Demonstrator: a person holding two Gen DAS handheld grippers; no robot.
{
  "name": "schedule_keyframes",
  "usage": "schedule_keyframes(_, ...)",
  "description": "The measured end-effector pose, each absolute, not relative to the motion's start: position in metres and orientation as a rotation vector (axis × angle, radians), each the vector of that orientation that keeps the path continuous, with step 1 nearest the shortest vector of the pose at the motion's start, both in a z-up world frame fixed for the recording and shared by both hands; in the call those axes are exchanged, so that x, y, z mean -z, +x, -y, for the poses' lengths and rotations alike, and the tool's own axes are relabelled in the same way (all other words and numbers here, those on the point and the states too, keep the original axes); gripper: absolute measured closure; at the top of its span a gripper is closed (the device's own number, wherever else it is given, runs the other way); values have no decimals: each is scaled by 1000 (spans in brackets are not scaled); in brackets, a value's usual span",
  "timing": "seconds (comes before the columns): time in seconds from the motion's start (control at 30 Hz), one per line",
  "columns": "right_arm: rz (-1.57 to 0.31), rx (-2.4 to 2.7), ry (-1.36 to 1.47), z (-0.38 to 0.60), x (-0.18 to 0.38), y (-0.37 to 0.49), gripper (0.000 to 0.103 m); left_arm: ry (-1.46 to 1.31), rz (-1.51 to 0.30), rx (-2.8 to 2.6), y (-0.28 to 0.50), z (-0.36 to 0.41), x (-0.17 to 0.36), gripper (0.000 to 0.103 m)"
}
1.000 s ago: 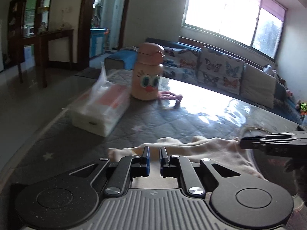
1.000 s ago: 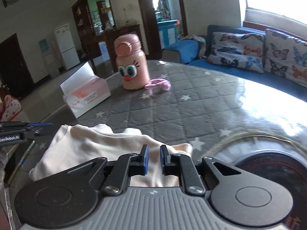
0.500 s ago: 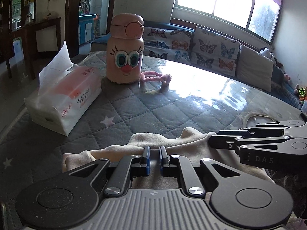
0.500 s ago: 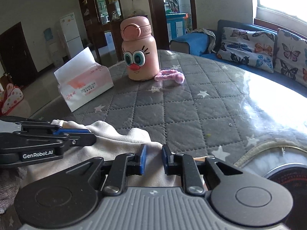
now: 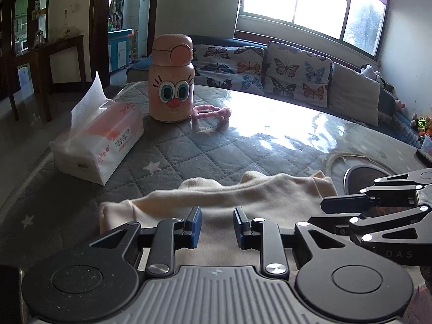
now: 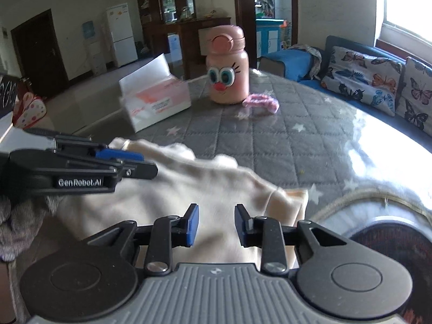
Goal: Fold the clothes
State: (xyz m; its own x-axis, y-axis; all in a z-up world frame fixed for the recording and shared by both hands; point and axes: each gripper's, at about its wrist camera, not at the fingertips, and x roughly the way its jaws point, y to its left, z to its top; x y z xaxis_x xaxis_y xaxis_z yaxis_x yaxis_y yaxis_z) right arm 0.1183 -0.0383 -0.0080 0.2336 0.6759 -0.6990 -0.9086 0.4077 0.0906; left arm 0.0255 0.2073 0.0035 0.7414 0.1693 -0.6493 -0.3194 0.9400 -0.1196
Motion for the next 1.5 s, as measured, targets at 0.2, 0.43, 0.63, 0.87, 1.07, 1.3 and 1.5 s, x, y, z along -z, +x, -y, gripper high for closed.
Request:
schedule_keyframes(0.2,-741,-1123,-386,62,10,100,74,-229,-699,-276,-4,-197,-2,73)
schedule_keyframes(0.43,-743,-1113,-398,87,14,83,74,-227,-705,-289,-36,-186,3,73)
schedule_keyframes(0.63,-735,-1109,-377,90,12,72,65,-247,-698,-307,-49,-182,2,66)
schedule_keyframes(0.87,-756,-1114,-372,79,15,63,45,-259,-696,-330,-66,-177,-2,48)
schedule_keyframes(1.07,-754,-1105,-361,82,15,52,29,-243,-691,-338,-77,-166,-5,29)
schedule_keyframes(1.3,-752,-1091,-347,88,13,44,18,-205,-672,-335,-87,-151,-7,11)
schedule_keyframes(1.5,-758,-1070,-331,95,15,41,11,-181,-663,-330,-93,-142,-8,1)
